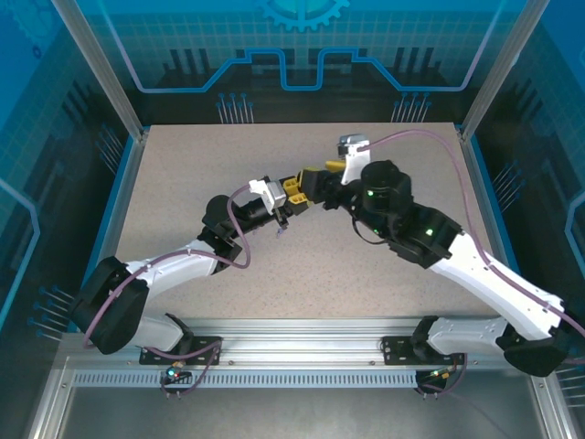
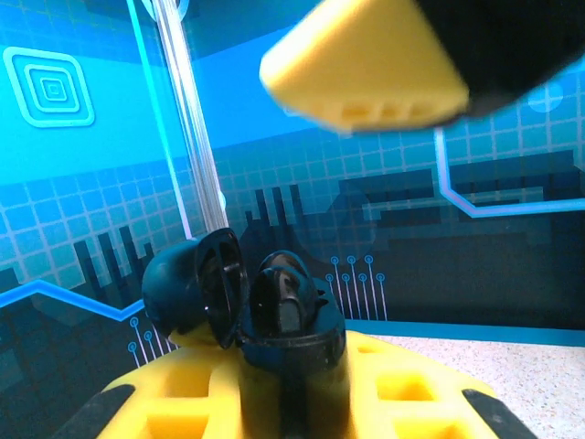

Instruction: Insert wireless bluetooth earbuds into charging case

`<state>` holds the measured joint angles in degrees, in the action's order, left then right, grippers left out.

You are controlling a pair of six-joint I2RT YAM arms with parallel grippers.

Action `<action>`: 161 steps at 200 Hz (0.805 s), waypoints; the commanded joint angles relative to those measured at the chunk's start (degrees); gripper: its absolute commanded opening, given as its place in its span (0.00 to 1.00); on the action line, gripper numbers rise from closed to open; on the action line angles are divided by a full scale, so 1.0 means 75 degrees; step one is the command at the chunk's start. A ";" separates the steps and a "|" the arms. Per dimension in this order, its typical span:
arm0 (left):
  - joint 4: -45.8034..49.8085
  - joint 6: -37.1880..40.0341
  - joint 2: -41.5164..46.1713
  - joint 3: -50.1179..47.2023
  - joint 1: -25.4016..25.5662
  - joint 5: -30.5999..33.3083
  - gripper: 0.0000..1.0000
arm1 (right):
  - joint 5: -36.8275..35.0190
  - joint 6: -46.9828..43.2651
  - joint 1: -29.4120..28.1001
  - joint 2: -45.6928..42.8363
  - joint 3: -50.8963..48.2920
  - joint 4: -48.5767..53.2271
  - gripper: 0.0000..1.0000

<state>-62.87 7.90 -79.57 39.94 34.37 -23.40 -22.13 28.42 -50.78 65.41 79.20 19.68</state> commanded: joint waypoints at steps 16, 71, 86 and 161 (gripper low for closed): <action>-0.0295 0.0083 0.0068 0.0047 0.0065 -0.0157 0.00 | 0.0121 0.0197 0.0551 0.0078 0.0739 0.0638 0.63; -0.0044 0.0095 0.0161 0.0004 0.0068 -0.0331 0.00 | 0.1025 0.0310 0.1281 0.1310 0.1966 0.1738 0.61; 0.0083 0.0099 0.0203 0.0018 0.0062 -0.0390 0.00 | 0.1317 0.0326 0.1429 0.1761 0.2413 0.2133 0.58; 0.0198 0.0104 0.0227 0.0062 0.0090 -0.0414 0.00 | 0.2786 0.0200 0.1754 0.3304 0.3644 0.3359 0.22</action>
<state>-60.69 7.90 -79.44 39.94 34.48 -25.32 -6.24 30.35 -38.59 88.75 104.31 40.45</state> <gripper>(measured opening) 0.235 0.252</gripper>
